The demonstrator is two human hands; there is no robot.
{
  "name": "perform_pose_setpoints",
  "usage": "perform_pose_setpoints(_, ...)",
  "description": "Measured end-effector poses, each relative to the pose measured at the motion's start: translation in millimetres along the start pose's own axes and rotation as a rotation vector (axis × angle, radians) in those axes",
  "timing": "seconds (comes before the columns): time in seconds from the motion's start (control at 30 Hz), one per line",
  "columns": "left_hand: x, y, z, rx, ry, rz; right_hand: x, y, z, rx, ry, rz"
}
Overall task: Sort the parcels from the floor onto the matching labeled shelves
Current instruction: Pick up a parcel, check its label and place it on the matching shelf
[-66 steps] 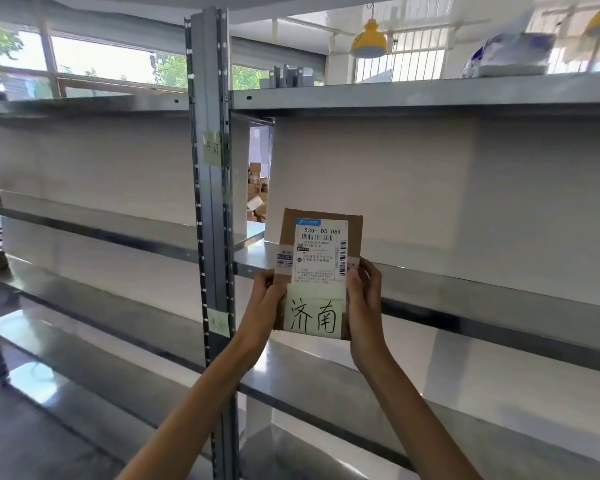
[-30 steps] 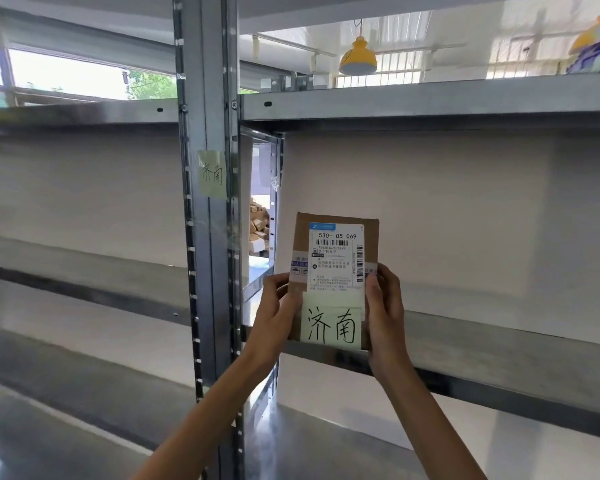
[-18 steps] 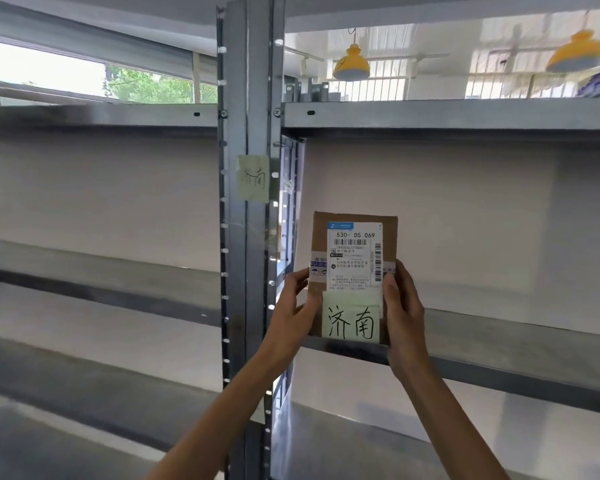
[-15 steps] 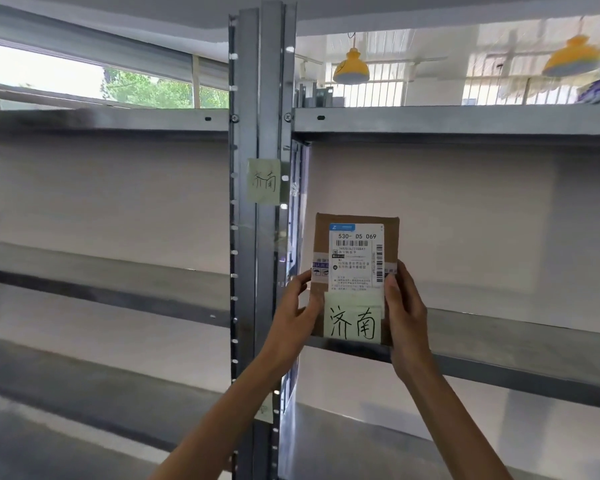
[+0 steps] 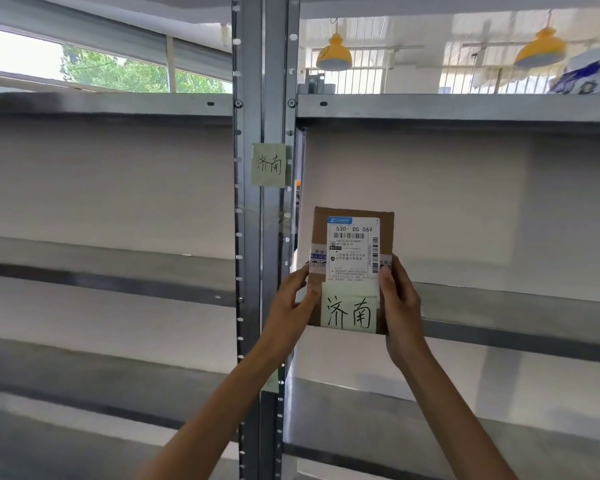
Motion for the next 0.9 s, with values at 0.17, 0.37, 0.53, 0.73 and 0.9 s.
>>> perform_pose_setpoints(0.17,0.2,10.2,6.6,-0.017,0.01,0.036,-7.8,15.4,-7.1,0.041,0.006,-0.024)
perform_pose_setpoints(0.37,6.2,21.1,12.1,-0.054,0.065,0.05,-16.3,30.0,-9.0,0.073,0.03,-0.058)
perform_pose_setpoints(0.53,15.3,32.0,19.8,-0.051,0.075,0.04,-21.2,42.0,-10.9,0.103,0.066,-0.096)
perform_pose_setpoints(0.73,20.3,37.3,23.0,-0.049,0.078,0.037,-24.5,49.2,-7.5,0.096,0.087,-0.082)
perform_pose_setpoints(0.9,24.4,28.6,7.0,-0.005,0.173,0.1,-26.5,46.2,4.3,0.066,0.027,-0.052)
Point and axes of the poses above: each hand's wrist, its own y-axis away from the middle knuckle, its own x-axis out of the palm, z = x × y, the point moved 3 cm from there along -y, towards the middle knuckle, and after that the axes turned 8 degrees about y, right-handed, at the moved point
